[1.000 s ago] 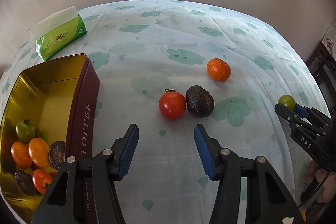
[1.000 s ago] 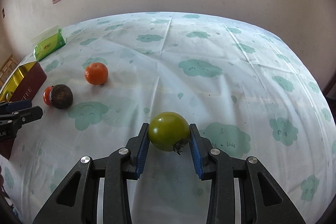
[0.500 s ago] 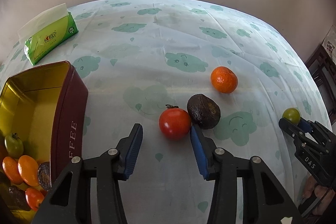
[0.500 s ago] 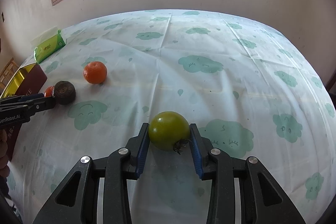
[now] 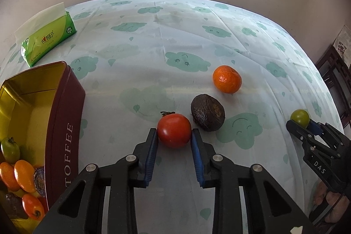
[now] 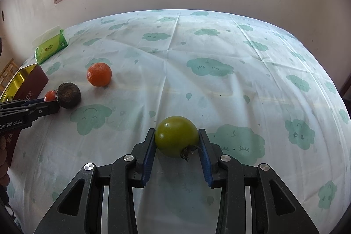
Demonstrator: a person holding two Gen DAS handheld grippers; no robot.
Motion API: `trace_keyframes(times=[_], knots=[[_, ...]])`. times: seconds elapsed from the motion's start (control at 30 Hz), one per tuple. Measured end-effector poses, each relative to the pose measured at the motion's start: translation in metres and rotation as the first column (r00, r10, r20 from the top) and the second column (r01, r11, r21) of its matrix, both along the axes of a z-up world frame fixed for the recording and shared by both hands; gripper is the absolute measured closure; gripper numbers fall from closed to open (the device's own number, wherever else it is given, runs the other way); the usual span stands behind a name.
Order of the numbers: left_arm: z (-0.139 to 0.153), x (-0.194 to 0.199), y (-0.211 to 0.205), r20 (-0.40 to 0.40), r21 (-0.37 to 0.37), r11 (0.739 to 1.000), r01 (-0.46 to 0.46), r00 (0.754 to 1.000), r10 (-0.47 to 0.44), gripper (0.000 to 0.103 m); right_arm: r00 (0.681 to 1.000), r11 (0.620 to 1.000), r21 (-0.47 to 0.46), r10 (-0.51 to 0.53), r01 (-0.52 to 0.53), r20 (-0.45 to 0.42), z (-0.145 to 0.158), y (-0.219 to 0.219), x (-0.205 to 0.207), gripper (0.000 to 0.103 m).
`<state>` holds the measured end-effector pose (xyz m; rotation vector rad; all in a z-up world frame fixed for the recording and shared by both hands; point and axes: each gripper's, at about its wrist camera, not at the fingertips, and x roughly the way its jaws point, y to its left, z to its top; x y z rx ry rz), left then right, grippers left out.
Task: Organize fruits
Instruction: 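Grasp the red tomato with the left gripper while the right gripper holds the green tomato, then carry the red tomato into the gold tray and open the left gripper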
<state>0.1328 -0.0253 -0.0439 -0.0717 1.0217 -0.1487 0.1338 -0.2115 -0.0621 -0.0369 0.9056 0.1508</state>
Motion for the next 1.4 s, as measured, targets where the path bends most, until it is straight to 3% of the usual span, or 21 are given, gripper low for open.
trace_keyframes(times=[0.53, 1.4], knots=[[0.019, -0.04, 0.015, 0.016, -0.013, 0.999, -0.032, 0.999, 0.032, 0.076, 1.0, 1.0, -0.014, 0.0, 0.0, 0.001, -0.002, 0.002, 0.0, 0.064], [0.06, -0.079, 0.093, 0.055, 0.018, 0.98, -0.198, 0.979, 0.196, 0.076, 1.0, 1.0, -0.016, 0.0, 0.0, 0.0, -0.002, 0.003, 0.0, 0.064]])
